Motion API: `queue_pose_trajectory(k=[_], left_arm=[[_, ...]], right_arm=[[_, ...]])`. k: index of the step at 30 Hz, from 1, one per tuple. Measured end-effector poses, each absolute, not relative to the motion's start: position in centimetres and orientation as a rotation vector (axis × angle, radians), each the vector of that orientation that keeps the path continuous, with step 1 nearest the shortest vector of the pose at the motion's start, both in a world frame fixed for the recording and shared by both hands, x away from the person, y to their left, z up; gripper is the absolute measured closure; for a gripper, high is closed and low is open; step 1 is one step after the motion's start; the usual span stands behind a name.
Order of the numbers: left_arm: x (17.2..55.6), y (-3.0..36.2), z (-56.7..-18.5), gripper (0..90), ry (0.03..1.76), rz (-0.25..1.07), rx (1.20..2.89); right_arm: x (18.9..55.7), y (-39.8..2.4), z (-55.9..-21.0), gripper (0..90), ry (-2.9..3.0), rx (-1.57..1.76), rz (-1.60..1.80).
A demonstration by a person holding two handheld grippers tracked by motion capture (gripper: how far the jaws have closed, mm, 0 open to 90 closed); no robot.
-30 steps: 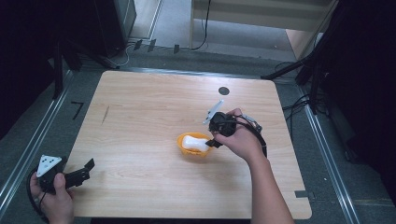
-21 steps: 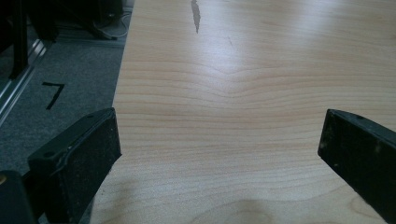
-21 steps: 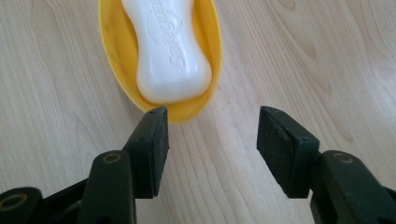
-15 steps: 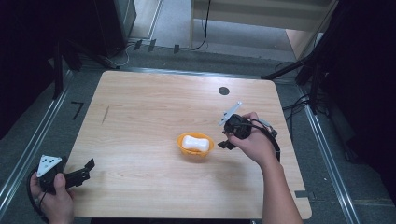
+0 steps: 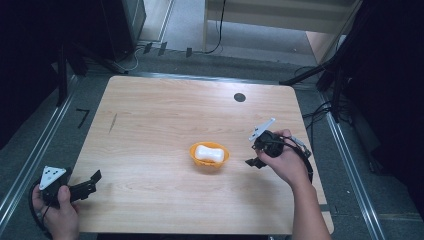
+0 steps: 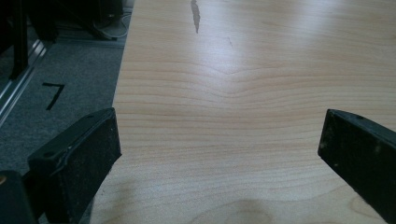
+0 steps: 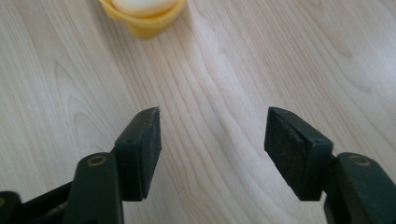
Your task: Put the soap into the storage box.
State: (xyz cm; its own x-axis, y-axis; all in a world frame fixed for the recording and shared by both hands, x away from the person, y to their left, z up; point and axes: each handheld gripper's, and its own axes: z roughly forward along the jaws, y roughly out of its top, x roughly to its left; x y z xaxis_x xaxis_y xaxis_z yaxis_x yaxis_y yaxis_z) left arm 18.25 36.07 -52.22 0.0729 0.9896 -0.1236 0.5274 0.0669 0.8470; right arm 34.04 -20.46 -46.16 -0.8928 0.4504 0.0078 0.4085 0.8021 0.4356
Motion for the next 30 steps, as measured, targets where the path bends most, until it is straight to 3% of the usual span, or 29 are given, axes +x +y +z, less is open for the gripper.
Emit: queue_pose_trajectory(k=[15,30], left_arm=[[18.2,36.0,-52.2,0.0,1.555,0.747,1.568],[18.2,36.0,-52.2,0.0,1.552,0.748,1.565]], right_arm=[[31.1,-25.0,-48.2,0.0,2.705,0.899,0.733],[28.5,-28.7,-49.7,0.0,2.592,1.033,0.831]])
